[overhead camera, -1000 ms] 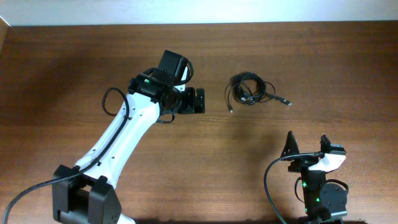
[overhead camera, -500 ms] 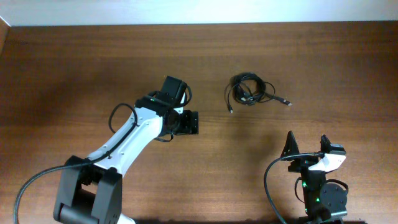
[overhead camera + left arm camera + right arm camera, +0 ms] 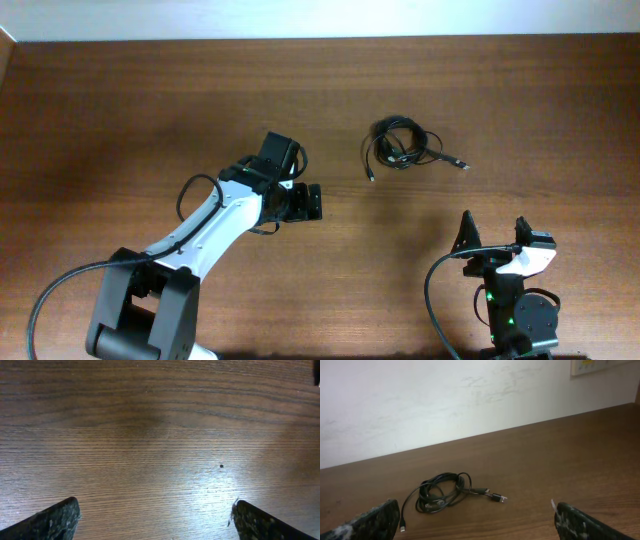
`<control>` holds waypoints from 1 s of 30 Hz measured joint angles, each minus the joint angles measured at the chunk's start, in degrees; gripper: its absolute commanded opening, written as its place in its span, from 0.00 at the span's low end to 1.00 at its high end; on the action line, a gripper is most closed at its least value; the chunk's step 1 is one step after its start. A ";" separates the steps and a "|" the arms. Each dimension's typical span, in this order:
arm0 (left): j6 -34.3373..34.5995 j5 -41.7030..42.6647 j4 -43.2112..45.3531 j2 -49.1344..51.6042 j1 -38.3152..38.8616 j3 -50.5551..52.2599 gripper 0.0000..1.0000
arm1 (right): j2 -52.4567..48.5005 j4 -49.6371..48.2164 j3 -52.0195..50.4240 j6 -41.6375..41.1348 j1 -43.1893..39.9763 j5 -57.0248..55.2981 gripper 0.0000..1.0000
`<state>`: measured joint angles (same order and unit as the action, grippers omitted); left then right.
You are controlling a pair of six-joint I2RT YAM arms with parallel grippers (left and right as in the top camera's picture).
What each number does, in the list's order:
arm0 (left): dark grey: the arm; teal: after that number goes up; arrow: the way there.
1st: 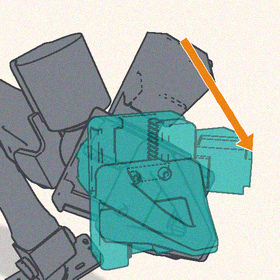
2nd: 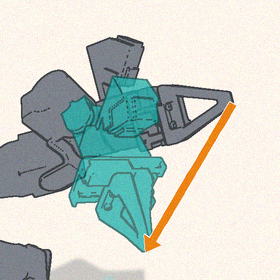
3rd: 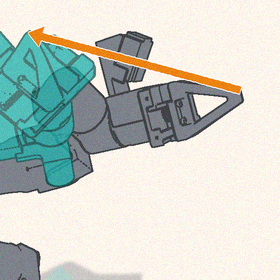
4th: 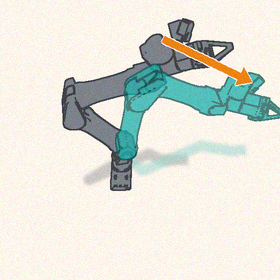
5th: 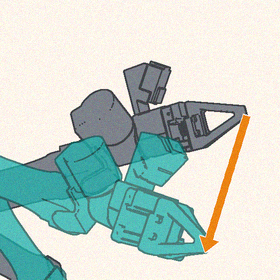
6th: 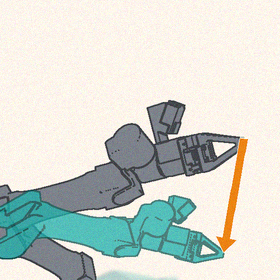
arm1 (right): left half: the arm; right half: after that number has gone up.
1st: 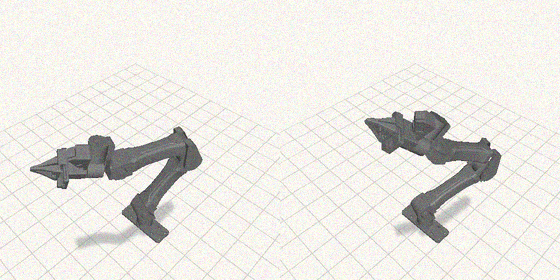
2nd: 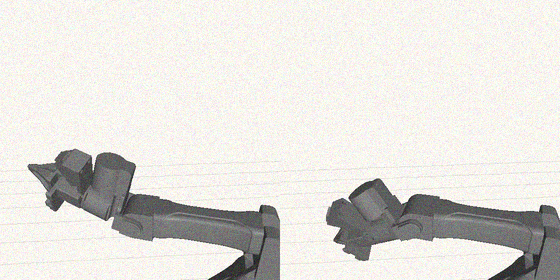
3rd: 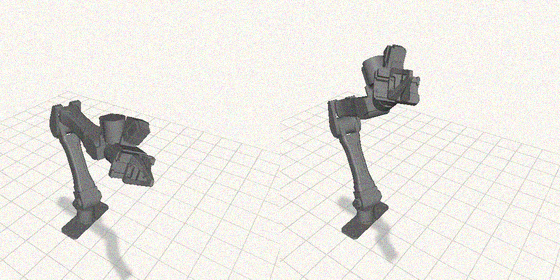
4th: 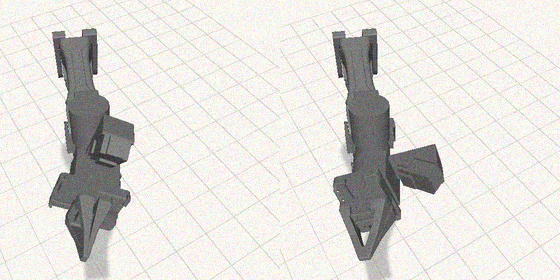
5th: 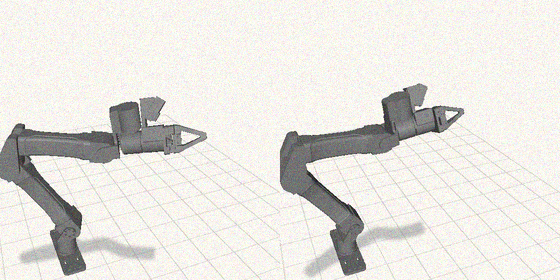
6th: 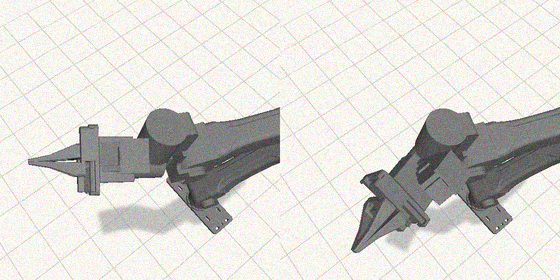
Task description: Untangle cables
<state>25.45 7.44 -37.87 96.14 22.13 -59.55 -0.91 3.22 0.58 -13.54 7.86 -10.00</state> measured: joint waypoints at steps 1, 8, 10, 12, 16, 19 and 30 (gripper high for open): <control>0.13 0.00 0.00 0.00 0.00 0.00 0.99 | 0.00 0.02 0.00 -0.02 0.00 0.00 0.98; 2.91 0.02 7.74 0.00 0.00 0.22 0.99 | 0.00 0.00 0.00 -0.02 0.00 0.00 0.99; 3.56 0.09 9.81 0.00 0.00 0.22 0.99 | 0.00 0.00 0.00 0.00 0.00 0.00 0.98; 4.13 0.24 10.10 0.00 0.00 0.22 0.99 | 0.00 0.02 0.00 0.02 0.00 0.00 0.98; 4.20 0.24 10.10 0.00 0.00 0.22 0.99 | 0.00 0.00 0.00 -0.04 0.00 0.00 0.98; 4.20 0.22 10.10 0.00 0.00 0.22 0.99 | 0.00 0.00 0.00 -0.02 0.00 0.00 0.98; 3.67 0.22 8.63 0.00 0.00 0.22 0.99 | 0.00 0.00 0.00 -0.02 0.00 0.00 0.98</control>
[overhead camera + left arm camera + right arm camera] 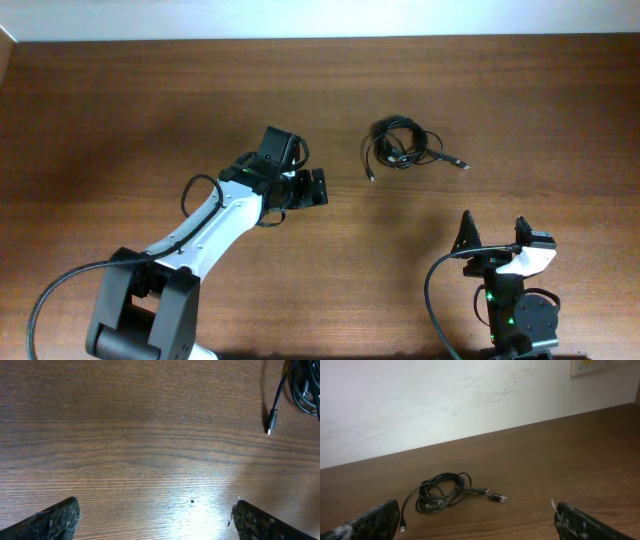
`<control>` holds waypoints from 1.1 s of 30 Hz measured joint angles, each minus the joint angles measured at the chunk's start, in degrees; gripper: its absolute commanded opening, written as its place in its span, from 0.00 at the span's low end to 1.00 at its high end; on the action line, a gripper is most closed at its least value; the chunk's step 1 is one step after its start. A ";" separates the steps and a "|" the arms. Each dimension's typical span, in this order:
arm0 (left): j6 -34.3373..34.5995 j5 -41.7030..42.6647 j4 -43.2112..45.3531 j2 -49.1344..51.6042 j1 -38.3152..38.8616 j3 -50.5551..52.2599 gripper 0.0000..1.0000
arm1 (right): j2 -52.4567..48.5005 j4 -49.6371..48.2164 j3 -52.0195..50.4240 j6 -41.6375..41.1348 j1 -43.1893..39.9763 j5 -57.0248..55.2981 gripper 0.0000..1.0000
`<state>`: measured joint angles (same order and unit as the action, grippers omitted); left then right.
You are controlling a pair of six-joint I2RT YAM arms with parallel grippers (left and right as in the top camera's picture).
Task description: Untangle cables
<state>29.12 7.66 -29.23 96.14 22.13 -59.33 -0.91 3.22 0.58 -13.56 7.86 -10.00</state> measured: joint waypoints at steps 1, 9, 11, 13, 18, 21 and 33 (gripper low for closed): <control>-0.33 0.00 -0.50 0.00 0.00 0.00 0.99 | 0.00 0.00 0.00 0.00 0.00 0.00 0.99; -1.01 0.00 -8.55 -0.02 0.00 0.04 0.99 | 0.00 0.00 0.00 -0.02 0.00 0.00 0.99; -1.01 0.02 -9.31 0.00 0.00 0.04 0.99 | 0.00 0.02 0.00 0.00 0.00 0.00 0.98; -1.01 0.02 -9.38 -0.02 0.00 0.07 0.99 | 0.00 0.00 0.00 0.02 0.00 0.00 0.98; -1.01 0.02 -9.38 0.00 0.00 0.04 0.99 | 0.00 0.00 0.00 0.00 0.00 0.00 0.98; -1.01 0.02 -9.35 0.00 0.00 0.07 0.99 | 0.00 0.00 0.00 0.04 0.00 0.00 0.99; -1.01 0.02 -8.76 -0.02 0.00 0.04 0.99 | 0.00 0.00 0.00 0.00 0.00 0.00 0.98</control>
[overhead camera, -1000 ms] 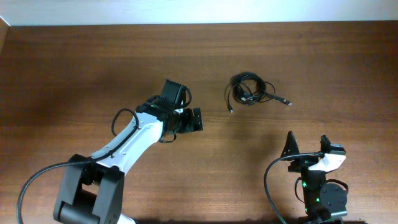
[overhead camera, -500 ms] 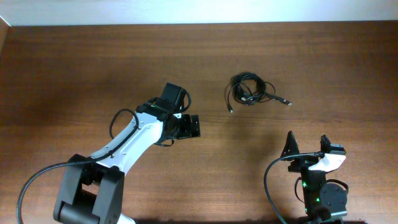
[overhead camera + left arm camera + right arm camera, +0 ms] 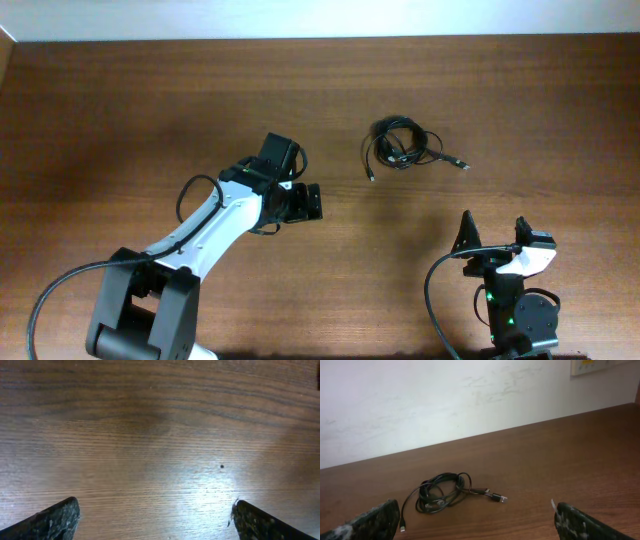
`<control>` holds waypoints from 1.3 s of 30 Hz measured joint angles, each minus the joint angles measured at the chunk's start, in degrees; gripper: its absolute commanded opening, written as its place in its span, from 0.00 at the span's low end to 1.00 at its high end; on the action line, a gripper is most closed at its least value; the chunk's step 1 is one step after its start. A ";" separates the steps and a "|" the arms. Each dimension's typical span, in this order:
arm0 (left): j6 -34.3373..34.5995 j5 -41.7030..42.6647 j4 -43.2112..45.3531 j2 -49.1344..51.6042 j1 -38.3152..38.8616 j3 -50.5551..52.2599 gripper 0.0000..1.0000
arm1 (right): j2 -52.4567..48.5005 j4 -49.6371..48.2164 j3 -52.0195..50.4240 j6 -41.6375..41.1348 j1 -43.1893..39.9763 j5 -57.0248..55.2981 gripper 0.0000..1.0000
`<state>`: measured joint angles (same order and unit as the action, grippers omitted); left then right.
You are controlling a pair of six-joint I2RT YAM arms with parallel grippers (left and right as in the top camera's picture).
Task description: Untangle cables
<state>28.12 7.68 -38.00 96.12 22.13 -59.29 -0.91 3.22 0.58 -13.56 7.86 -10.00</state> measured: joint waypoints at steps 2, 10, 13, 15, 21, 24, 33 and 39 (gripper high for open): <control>0.00 0.00 0.66 0.02 0.00 0.00 0.99 | 0.00 0.00 0.00 0.00 0.00 0.00 0.98; 0.00 0.00 0.94 0.02 0.00 0.02 0.99 | 0.00 0.00 0.00 -0.02 0.00 0.00 0.98; -0.02 0.00 1.40 0.02 0.00 0.00 0.99 | 0.00 0.02 0.00 -0.02 0.00 0.00 0.98; 0.00 -0.02 1.79 0.00 0.00 0.00 0.99 | 0.00 0.00 0.00 0.02 0.00 0.00 0.98; 0.00 -0.02 3.58 0.02 0.00 0.02 0.99 | 0.00 0.00 0.00 0.00 0.00 0.00 0.99; 0.00 0.00 4.37 0.02 0.00 0.02 0.99 | 0.00 0.00 0.00 0.00 0.00 0.00 0.98; -1.53 1.57 7.85 0.02 -0.13 -0.20 0.00 | 0.00 0.00 0.00 0.00 0.00 0.00 0.99; -4.50 4.33 0.81 0.02 -0.13 -11.65 0.08 | 0.00 0.00 0.00 -0.02 0.00 0.00 0.99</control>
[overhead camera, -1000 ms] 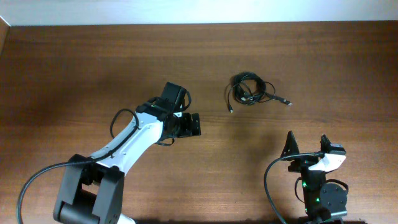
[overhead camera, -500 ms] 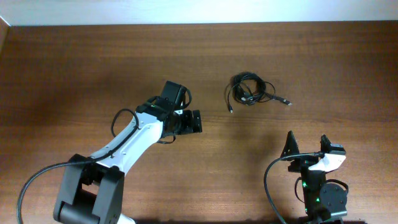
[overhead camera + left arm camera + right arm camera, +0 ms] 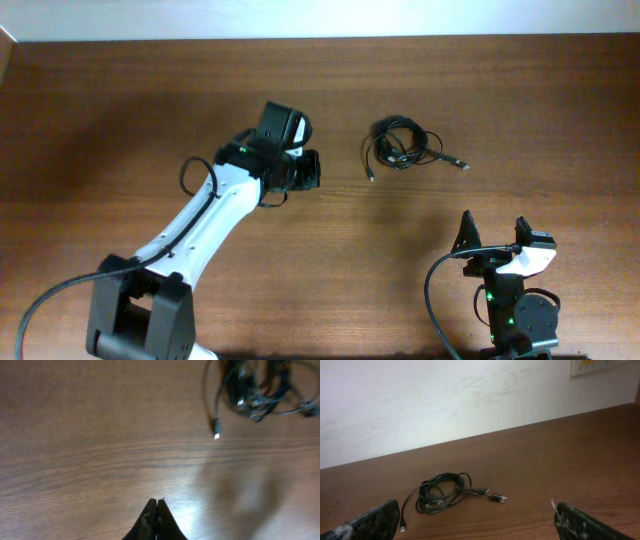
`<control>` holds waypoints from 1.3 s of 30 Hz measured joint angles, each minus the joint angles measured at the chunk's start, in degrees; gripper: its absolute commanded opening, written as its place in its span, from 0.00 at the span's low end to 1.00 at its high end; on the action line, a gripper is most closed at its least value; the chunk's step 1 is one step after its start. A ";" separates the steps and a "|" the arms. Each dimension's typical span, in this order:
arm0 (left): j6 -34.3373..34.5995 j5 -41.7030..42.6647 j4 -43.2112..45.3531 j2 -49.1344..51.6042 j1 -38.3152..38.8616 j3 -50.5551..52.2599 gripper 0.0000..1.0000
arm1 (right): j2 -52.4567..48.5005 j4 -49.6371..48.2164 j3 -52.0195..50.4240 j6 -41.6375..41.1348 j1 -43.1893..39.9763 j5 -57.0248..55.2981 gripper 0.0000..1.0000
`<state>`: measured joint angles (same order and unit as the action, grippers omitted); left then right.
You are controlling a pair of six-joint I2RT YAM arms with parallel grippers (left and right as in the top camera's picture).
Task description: Untangle cables
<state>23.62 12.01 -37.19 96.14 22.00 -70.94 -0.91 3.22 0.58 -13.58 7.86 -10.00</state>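
A tangled bundle of black cables (image 3: 403,146) lies on the brown table, one plug end (image 3: 461,164) sticking out to the right and a thin lead (image 3: 369,172) trailing down at its left. My left gripper (image 3: 312,170) is shut with nothing in it, a short way left of the bundle; in the left wrist view its closed tips (image 3: 156,503) point toward the bundle (image 3: 255,390) at the top right. My right gripper (image 3: 493,232) stands open near the front right, well short of the cables (image 3: 440,494).
A white wall (image 3: 445,400) rises behind the table's far edge, with a wall plate (image 3: 590,365) at its upper right. The wooden table top (image 3: 120,120) stretches wide to the left of the arms.
My left gripper has shut and has moved up and toward the cable bundle, which now shows in its wrist view. The right arm and the cables have not moved.
My left gripper was open over bare wood left of the bundle. It then sat closer, with a plug tip in its view, then back over bare wood. Now it is shut and nearer the bundle. The right gripper stayed open and still.
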 measured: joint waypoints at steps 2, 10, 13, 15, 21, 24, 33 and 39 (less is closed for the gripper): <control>-1.38 0.02 -3.13 0.02 0.00 -4.26 0.11 | 0.00 0.00 0.00 0.00 0.00 0.00 0.99; -3.26 -0.04 -5.49 0.02 0.09 -19.63 0.32 | 0.00 0.00 0.00 0.02 0.00 0.00 0.98; -3.06 -0.68 -3.21 0.33 1.49 -19.63 0.45 | 0.00 0.02 0.00 0.00 0.00 -0.02 0.98; -2.97 -2.36 0.59 2.12 4.31 -19.78 0.50 | 0.00 0.00 0.00 0.02 0.00 0.00 0.99; -2.80 -9.90 7.13 12.00 11.98 -19.78 0.52 | 0.00 0.02 0.00 0.02 0.00 0.02 0.98; -2.56 -11.61 14.43 19.54 14.45 -19.82 0.53 | -0.04 0.00 0.00 0.02 0.00 0.00 0.98; -1.73 -16.15 28.17 33.75 15.87 -19.91 0.00 | 0.00 0.02 0.00 0.00 0.00 -0.02 0.98; -3.28 -16.74 16.46 33.73 15.85 -21.55 0.00 | 0.00 0.02 0.00 0.04 0.00 0.00 0.98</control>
<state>20.34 -4.73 -20.73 129.86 37.85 -92.49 -0.91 3.25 0.58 -13.54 7.86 -10.00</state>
